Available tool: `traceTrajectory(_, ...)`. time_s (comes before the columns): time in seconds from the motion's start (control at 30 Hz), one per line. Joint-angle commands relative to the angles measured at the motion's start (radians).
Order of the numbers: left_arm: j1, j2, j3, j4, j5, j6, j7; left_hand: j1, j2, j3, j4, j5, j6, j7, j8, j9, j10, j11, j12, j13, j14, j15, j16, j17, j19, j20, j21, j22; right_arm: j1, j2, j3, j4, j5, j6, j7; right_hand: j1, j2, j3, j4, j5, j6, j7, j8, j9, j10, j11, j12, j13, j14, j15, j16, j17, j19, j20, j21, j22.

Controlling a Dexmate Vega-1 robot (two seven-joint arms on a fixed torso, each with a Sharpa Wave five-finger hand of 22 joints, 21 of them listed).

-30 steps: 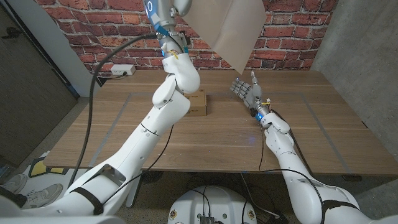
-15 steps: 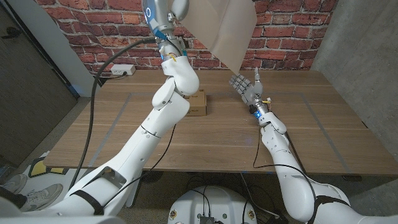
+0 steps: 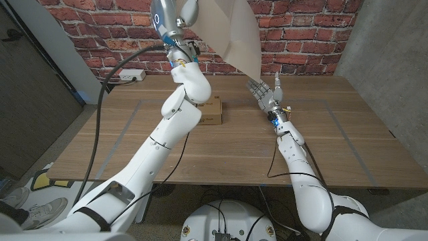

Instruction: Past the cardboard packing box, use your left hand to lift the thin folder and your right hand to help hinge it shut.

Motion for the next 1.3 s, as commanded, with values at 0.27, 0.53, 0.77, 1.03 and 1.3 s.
traceTrajectory(0.27,-0.004,0.013,-0.002,0.017,-0.026,0.026,-0.015,0.000,-0.003,0.012,0.001,0.006,0.070,0.061,-0.002,0.006,0.041,-0.041,0.001,-0.001,0.004,-0.005,-0.006,0.000,-0.007,-0.122,0.013,-0.001,-0.064,0.006,-0.026,-0.136,-0.087,-0.015,-0.165,0.218,0.095,0.089,-0.067,-0.019,0.342,-0.113,0.047,0.008,0.393,-0.093,0.065,0.010,0.426,-0.151,0.047,0.023,0.112,-0.058,0.124,0.094)
traceTrajectory(0.53,-0.012,0.021,0.003,0.033,-0.038,0.045,-0.034,-0.001,-0.005,0.015,0.000,0.007,0.070,0.060,-0.003,0.008,0.040,-0.042,0.002,0.002,0.005,-0.005,-0.005,0.002,-0.010,-0.122,0.016,-0.002,-0.071,-0.011,-0.056,-0.151,-0.105,-0.007,-0.205,0.390,0.131,0.154,-0.093,-0.021,0.418,-0.137,0.054,0.008,0.493,-0.113,0.091,0.040,0.517,-0.185,0.118,0.093,0.097,-0.066,0.199,0.169)
traceTrajectory(0.77,-0.021,0.031,0.015,0.050,-0.044,0.077,-0.063,-0.002,-0.006,0.018,0.000,0.008,0.070,0.060,-0.005,0.008,0.038,-0.044,0.002,0.003,0.005,-0.005,-0.007,0.001,-0.011,-0.121,0.021,-0.002,-0.087,-0.014,-0.076,-0.179,-0.129,0.008,-0.278,0.550,0.150,0.213,-0.093,-0.032,0.509,-0.176,0.076,0.012,0.569,-0.136,0.115,0.064,0.557,-0.220,0.191,0.172,0.071,-0.089,0.267,0.237)
traceTrajectory(1.03,-0.034,0.040,0.031,0.063,-0.032,0.124,-0.077,-0.004,-0.007,0.022,0.001,0.009,0.070,0.062,-0.007,0.010,0.041,-0.042,0.001,0.002,0.006,-0.005,-0.008,0.000,-0.014,-0.120,0.026,-0.003,-0.116,-0.026,-0.110,-0.219,-0.191,0.078,-0.391,0.639,0.149,0.253,-0.080,-0.040,0.589,-0.196,0.108,0.019,0.649,-0.153,0.150,0.095,0.572,-0.223,0.207,0.201,0.045,-0.097,0.328,0.291)
traceTrajectory(1.3,-0.042,0.043,0.040,0.078,-0.042,0.165,-0.095,-0.005,-0.009,0.026,0.000,0.010,0.072,0.062,-0.009,0.009,0.040,-0.041,0.002,0.003,0.004,-0.004,-0.011,-0.002,-0.015,-0.119,0.030,-0.003,-0.170,-0.068,-0.174,-0.297,-0.301,0.193,-0.559,0.650,0.144,0.258,-0.076,-0.043,0.606,-0.192,0.116,0.021,0.662,-0.149,0.158,0.105,0.578,-0.221,0.208,0.205,0.038,-0.100,0.348,0.307)
